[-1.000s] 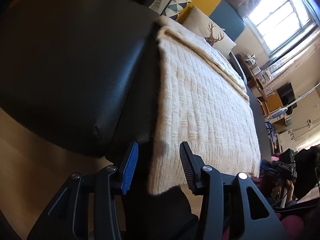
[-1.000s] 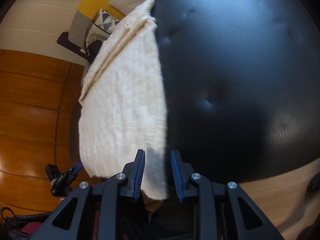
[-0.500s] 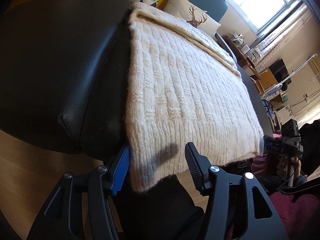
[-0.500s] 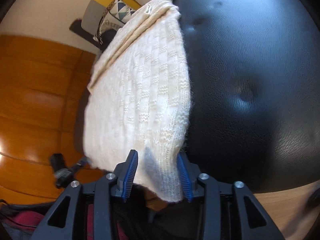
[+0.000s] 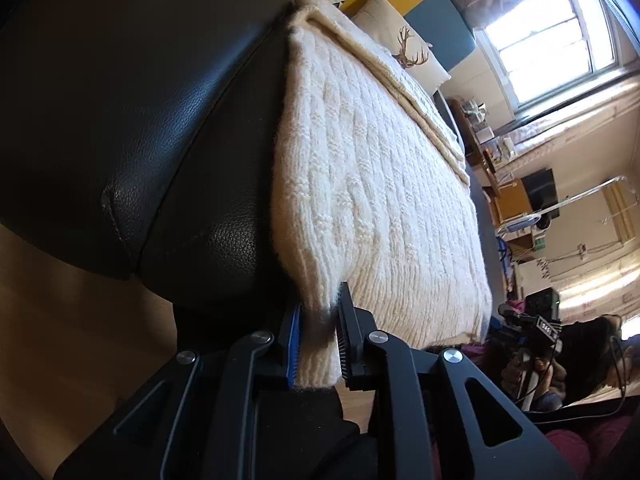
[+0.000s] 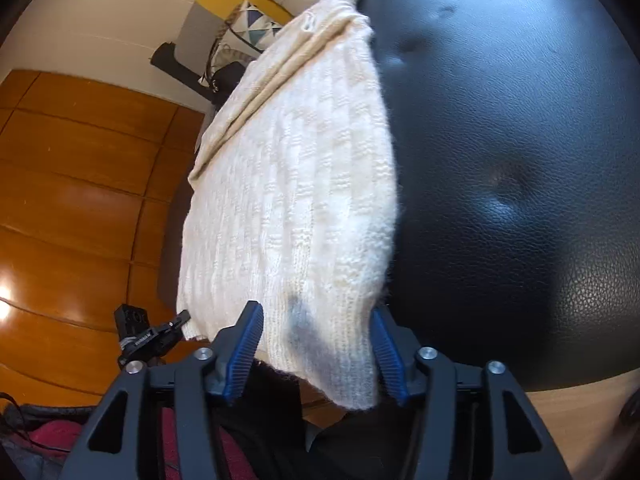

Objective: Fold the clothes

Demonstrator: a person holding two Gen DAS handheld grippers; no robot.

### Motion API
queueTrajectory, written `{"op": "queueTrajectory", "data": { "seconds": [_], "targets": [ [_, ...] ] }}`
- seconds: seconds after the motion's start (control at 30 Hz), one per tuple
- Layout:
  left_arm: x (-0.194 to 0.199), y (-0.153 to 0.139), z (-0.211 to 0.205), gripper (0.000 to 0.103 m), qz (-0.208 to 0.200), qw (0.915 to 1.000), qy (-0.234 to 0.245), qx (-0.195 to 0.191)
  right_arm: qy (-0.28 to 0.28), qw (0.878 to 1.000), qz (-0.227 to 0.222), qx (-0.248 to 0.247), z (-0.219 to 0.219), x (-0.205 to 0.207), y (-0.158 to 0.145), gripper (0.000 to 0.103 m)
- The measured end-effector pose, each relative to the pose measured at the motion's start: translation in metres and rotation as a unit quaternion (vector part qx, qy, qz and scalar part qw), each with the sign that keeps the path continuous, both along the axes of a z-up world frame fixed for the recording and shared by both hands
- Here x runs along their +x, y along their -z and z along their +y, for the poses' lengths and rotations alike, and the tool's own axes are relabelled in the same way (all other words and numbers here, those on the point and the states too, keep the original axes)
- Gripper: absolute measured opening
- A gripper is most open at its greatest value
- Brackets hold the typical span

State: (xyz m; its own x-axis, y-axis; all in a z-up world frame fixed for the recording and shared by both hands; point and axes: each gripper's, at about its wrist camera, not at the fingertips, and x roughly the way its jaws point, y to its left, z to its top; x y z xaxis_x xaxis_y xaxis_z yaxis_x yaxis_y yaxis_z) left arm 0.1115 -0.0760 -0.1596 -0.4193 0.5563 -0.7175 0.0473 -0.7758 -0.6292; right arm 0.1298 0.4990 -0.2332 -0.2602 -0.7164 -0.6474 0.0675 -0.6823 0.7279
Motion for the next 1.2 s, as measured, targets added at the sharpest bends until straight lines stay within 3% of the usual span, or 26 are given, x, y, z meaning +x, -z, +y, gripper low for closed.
{"op": "queueTrajectory", "data": {
  "seconds": [0.1,0.2,0.23,0.3,0.33,0.47,0.77,0.9,1.07,1.13,1.2],
  "targets": [
    [-0.001,-0.002,0.0,0.019,-0.002,1.0,-0.001,-0.002,0.0,1.0,0.014,0.001,-0.003,0.004,-0.002,0.07],
    [-0.001,-0.002,-0.002,0.019,-0.005,1.0,-0.005,0.0,-0.009,1.0,0.016,0.01,-0.005,0.005,-0.005,0.071],
    [-0.001,-0.003,-0.001,0.019,-0.005,1.0,-0.005,-0.002,-0.015,1.0,0.015,0.02,-0.006,0.005,-0.006,0.065],
    [-0.001,-0.008,0.007,0.019,0.005,0.9996,0.002,-0.029,-0.011,0.998,0.009,0.063,-0.007,0.0,-0.008,0.041],
    [-0.001,-0.01,0.011,0.019,0.011,0.999,0.007,-0.044,-0.007,0.997,0.009,0.073,-0.007,-0.001,-0.008,0.013],
    [-0.002,-0.016,0.02,0.016,0.025,0.997,0.015,-0.071,-0.006,0.998,0.006,0.057,-0.01,0.002,-0.001,0.009],
    [-0.013,-0.051,0.006,0.014,0.083,0.9955,0.003,0.045,0.028,0.994,0.041,-0.093,0.001,-0.008,-0.024,0.01],
    [-0.036,-0.079,-0.008,0.01,0.128,0.9865,-0.016,0.101,0.035,0.991,0.072,-0.11,-0.001,-0.033,-0.047,0.01],
    [-0.089,-0.115,-0.025,0.006,0.189,0.9681,-0.036,0.16,0.052,0.98,0.123,-0.149,-0.004,-0.08,-0.085,0.01],
    [-0.111,-0.127,-0.031,0.006,0.203,0.9642,-0.044,0.165,0.059,0.974,0.141,-0.165,-0.005,-0.104,-0.099,0.009],
    [-0.139,-0.14,-0.033,0.006,0.213,0.9652,-0.049,0.143,0.069,0.969,0.162,-0.175,-0.006,-0.128,-0.112,0.009]
  ]
}}
